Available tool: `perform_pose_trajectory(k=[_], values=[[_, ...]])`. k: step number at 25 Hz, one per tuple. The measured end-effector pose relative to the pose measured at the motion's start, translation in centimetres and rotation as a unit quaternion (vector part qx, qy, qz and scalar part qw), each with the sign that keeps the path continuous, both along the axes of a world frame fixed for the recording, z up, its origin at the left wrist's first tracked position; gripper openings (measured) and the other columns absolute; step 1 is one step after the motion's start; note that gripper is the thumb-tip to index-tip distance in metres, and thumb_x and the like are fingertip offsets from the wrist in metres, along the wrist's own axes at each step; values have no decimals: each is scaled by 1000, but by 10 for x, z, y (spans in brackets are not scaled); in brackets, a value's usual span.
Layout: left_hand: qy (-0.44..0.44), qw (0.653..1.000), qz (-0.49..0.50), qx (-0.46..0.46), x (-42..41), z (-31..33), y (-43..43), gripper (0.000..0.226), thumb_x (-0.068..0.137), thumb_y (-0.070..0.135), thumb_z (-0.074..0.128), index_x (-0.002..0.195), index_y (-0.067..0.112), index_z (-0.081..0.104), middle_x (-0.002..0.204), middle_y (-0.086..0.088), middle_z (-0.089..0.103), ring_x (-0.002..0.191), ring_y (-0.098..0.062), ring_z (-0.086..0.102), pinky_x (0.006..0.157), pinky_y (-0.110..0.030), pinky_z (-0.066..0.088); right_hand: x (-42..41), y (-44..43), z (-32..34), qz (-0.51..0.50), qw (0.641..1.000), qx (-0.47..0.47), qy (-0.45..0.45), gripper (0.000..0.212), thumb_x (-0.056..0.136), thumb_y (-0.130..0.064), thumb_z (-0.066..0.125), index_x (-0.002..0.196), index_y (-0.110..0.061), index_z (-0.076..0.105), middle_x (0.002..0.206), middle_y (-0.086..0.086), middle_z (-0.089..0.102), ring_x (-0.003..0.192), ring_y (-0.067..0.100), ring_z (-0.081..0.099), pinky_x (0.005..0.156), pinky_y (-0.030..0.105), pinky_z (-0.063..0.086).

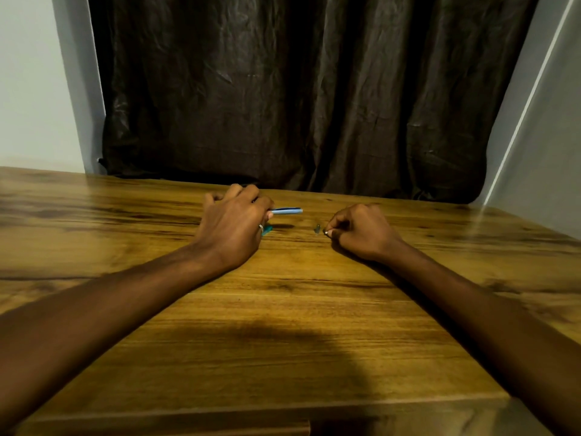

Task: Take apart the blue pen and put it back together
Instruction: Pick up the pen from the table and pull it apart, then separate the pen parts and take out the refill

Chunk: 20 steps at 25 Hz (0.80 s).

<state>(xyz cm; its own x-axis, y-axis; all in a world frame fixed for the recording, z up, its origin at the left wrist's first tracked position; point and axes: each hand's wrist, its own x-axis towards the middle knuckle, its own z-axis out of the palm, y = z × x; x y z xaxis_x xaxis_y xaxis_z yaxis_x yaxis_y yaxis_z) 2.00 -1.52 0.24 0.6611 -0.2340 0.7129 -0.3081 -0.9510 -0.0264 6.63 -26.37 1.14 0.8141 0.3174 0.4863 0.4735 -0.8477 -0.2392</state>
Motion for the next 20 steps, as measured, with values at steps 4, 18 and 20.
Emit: perform_pose_trajectory(k=[4,18,20], values=[[5,1000,-11,2,0,-1,-1,27,103,32,47,125,26,62,118,1,58,113,-22,50,90,-45,37,-1,2,1,5,1000,8,8,12,87,-18,70,90,-21,81,91,-6,79,82,5,66,75,26,50],[3,1000,-21,1,2,-1,0,26,102,32,48,123,26,62,116,0,60,109,-22,53,87,-45,40,-1,1,3,-23,997,74,-23,17,89,-17,62,89,-22,78,86,-5,75,85,10,65,74,26,49],[7,1000,-25,1,2,0,0,27,102,32,48,124,25,61,116,0,60,109,-21,54,87,-45,42,0,2,2,-18,997,65,-32,15,89,-19,63,89,-24,76,87,-7,73,84,8,63,67,22,43]])
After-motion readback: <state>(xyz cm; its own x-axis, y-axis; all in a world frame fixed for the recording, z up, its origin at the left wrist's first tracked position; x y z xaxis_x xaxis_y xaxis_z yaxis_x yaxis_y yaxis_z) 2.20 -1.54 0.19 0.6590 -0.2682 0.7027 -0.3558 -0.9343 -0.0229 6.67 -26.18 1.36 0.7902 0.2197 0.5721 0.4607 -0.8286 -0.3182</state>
